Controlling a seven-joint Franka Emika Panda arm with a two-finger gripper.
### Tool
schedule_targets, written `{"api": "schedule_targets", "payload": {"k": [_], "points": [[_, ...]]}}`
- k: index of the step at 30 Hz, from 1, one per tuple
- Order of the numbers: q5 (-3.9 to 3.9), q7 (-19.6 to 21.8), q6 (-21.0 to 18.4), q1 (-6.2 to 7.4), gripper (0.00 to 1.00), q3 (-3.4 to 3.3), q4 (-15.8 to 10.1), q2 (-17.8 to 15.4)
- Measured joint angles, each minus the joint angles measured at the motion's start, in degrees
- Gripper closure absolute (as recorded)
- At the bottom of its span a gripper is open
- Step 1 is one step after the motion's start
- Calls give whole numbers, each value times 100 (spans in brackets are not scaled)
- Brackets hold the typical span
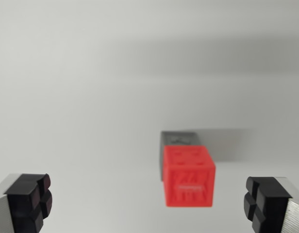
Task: Destack cube
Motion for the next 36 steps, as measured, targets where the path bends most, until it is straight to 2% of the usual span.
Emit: {"api": "schedule_targets", "payload": {"k": [15,30,32,36], "points": [[-16,-263,584,-135,0,-208,-1050,-572],[-123,-593,1179,-379,0,-453,-2096,-1130],[-124,-620,1297,-400,0,-475,-2174,-1127],[-124,-638,1600,-397,0,-478,-2200,-831]]}}
